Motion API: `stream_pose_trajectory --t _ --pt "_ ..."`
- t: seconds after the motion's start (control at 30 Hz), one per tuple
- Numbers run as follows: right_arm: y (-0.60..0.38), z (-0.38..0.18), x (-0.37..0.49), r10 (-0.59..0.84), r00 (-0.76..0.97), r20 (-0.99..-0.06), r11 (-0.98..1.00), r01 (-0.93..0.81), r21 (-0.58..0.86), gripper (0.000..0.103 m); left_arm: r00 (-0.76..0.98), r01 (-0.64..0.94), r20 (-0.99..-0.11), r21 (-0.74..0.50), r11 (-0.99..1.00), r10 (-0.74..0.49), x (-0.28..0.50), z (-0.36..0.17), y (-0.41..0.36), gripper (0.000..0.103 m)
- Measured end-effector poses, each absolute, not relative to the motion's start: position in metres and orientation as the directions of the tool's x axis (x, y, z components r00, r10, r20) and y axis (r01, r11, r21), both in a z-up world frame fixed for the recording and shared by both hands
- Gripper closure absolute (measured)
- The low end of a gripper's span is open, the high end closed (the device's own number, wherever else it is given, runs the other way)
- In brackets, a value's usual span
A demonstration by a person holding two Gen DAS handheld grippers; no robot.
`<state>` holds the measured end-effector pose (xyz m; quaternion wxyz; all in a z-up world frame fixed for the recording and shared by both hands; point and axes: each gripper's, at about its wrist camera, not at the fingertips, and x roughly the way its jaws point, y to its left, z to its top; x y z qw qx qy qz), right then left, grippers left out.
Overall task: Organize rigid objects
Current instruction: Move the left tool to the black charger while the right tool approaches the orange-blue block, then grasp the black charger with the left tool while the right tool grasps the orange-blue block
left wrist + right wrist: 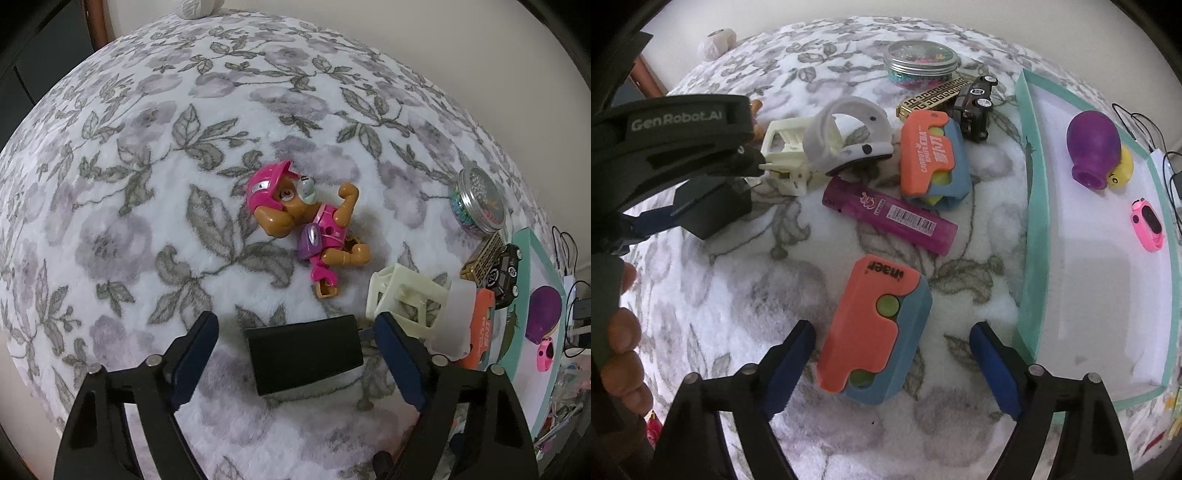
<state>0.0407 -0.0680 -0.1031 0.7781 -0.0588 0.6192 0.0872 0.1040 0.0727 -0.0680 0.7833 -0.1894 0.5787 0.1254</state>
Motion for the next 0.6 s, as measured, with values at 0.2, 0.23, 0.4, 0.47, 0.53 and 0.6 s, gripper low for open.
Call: stream_pose_trajectory --t 0.2,0.23,0.4,0.47,0.53,0.6 --pt "-0.068 -0.103 0.043 0.056 0.214 -0.975 0.978 -0.208 0.011 0.028 0.309 -0.396 -0.950 -0.156 0.905 -0.029 0.103 -0.064 0.070 0.031" --pt "-0.069 -0.101 0.043 0.056 0.216 -0.975 0.978 -0.210 0.009 0.033 0.308 -0.395 -0.951 -0.152 0.906 -0.026 0.103 -0.064 0.070 0.031" --pt "-0.068 -0.092 0.044 0.066 0.218 -0.974 0.978 -0.209 0.020 0.055 0.304 -0.402 -0.952 -0.153 0.903 -0.026 0.104 -0.065 0.071 0.031" --pt "-0.069 -0.091 0.044 0.072 0.216 -0.974 0.977 -0.211 0.026 0.055 0.301 -0.401 -0.953 -0.148 0.904 -0.022 0.102 -0.065 0.072 0.031" --pt "-0.071 -0.089 0.045 0.079 0.215 -0.973 0.978 -0.207 0.034 0.055 0.298 -0.403 -0.954 -0.144 0.904 -0.019 0.102 -0.064 0.072 0.031" --pt "-0.074 -0.087 0.045 0.091 0.213 -0.973 0.979 -0.198 0.048 0.055 0.296 -0.406 -0.955 -0.141 0.903 -0.016 0.101 -0.063 0.072 0.031"
